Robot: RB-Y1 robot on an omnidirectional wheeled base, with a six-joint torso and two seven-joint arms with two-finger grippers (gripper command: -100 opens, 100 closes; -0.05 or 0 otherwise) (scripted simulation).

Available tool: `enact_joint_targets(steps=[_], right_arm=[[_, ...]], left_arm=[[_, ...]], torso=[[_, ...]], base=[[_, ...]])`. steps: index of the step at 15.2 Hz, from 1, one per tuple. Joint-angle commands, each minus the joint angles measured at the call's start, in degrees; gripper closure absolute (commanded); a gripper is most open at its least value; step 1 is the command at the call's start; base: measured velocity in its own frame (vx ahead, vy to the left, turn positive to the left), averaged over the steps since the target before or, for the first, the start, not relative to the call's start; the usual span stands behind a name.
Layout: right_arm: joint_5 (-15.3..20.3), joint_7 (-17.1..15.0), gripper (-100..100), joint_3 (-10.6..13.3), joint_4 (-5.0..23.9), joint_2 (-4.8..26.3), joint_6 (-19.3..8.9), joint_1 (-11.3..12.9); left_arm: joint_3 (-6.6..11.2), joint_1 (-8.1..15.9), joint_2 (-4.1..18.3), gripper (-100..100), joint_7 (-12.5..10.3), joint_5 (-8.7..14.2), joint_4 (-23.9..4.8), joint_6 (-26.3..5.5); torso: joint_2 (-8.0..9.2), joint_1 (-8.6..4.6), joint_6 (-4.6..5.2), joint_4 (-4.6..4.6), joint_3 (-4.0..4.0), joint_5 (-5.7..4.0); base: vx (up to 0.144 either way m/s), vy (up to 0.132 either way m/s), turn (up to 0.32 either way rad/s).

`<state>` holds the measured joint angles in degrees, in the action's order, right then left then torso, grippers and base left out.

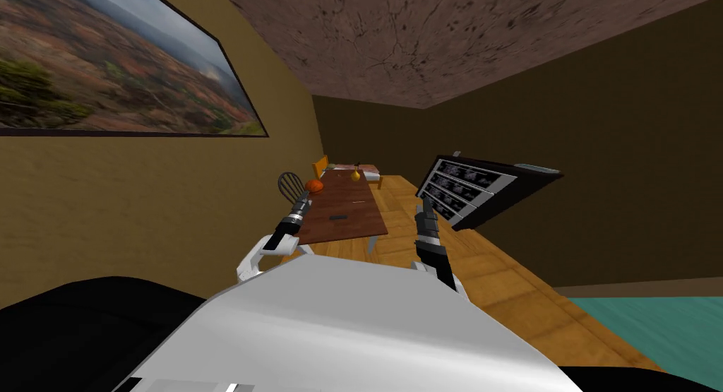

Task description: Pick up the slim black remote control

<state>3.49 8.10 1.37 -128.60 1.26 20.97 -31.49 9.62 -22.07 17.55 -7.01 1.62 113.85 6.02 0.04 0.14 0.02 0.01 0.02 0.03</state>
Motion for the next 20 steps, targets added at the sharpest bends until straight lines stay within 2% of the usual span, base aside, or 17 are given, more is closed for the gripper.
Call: enact_joint_targets(steps=[1,2,4,5,7,8,10,11,13,14,16,17,19,20], right_arm=[[0.0,0.0,0,0.0,0.0,0.0,0.0,0.0],[0.0,0.0,0,0.0,0.0,0.0,0.0,0.0],[0.0,0.0,0,0.0,0.0,0.0,0.0,0.0],[0.0,0.0,0,0.0,0.0,0.0,0.0,0.0],[0.0,0.0,0,0.0,0.0,0.0,0.0,0.0],[0.0,0.0,0,0.0,0.0,0.0,0.0,0.0],[0.0,0.0,0,0.0,0.0,0.0,0.0,0.0],[0.0,0.0,0,0.0,0.0,0.0,0.0,0.0],[0.0,0.0,0,0.0,0.0,0.0,0.0,0.0],[0.0,0.0,0,0.0,0.0,0.0,0.0,0.0],[0.0,0.0,0,0.0,0.0,0.0,0.0,0.0],[0.0,0.0,0,0.0,0.0,0.0,0.0,0.0],[0.0,0.0,0,0.0,0.0,0.0,0.0,0.0],[0.0,0.0,0,0.0,0.0,0.0,0.0,0.0]], left_arm=[[0.51,0.8,0.5,-100,0.1,0.2,-1.2,-1.7],[2.04,1.8,1.7,-100,0.1,0.7,-3.4,-3.8],[2.04,1.8,1.7,-100,0.1,0.7,-3.6,-4.8],[3.6,2.9,2.8,-100,0.1,1.3,-6.0,-6.7],[3.6,2.9,2.8,-100,0.1,1.3,-6.0,-8.1],[5.2,4.0,3.9,-100,0.1,1.9,-8.5,-10.2],[5.2,4.0,3.9,-100,0.1,1.9,-8.6,-11.4],[6.82,5.1,4.9,-100,0.1,2.5,-10.6,-13.5],[6.82,5.1,4.9,-100,0.1,2.5,-11.3,-14.8],[8.45,6.3,5.9,-100,0.1,3.1,-12.9,-17.2],[8.45,6.3,5.9,-100,0.1,3.1,-13.9,-18.2],[10.1,7.4,6.8,-100,0.0,3.7,-15.8,-20.3],[10.1,7.4,6.8,-100,0.0,3.7,-16.7,-21.6],[11.75,8.6,7.6,-100,0.0,4.4,-18.1,-23.6]], torso=[[0.0,0.0,0.0,0.0,0.0,0.0],[-0.01,0.0,-0.02,0.0,0.0,0.0],[0.0,0.0,0.0,0.0,0.0,0.0],[0.01,-0.01,-0.03,0.0,0.01,0.0],[0.02,0.0,0.01,0.01,0.01,0.0],[0.02,-0.01,-0.02,0.01,0.01,0.0],[0.03,0.01,0.02,0.01,0.02,0.0],[0.01,0.0,-0.02,0.01,0.01,0.0],[0.01,0.01,0.0,0.0,0.01,0.0],[0.0,0.0,-0.03,0.0,0.0,0.0],[0.01,0.0,0.01,0.0,0.01,0.0],[0.01,0.0,-0.02,0.0,0.01,0.0],[0.03,0.0,0.01,0.01,0.02,0.0],[0.02,0.01,-0.03,0.01,0.02,0.0]], base=[[-0.019,0.024,-0.066],[-0.021,0.02,-0.21],[-0.025,0.022,-0.156],[-0.029,0.019,-0.18],[-0.027,0.022,-0.178],[-0.03,0.021,-0.246],[-0.028,0.024,-0.162],[-0.025,0.019,-0.225],[-0.024,0.022,-0.157],[-0.026,0.015,-0.224],[-0.027,0.021,-0.19],[-0.031,0.017,-0.237],[-0.033,0.022,-0.187],[-0.03,0.017,-0.208]])
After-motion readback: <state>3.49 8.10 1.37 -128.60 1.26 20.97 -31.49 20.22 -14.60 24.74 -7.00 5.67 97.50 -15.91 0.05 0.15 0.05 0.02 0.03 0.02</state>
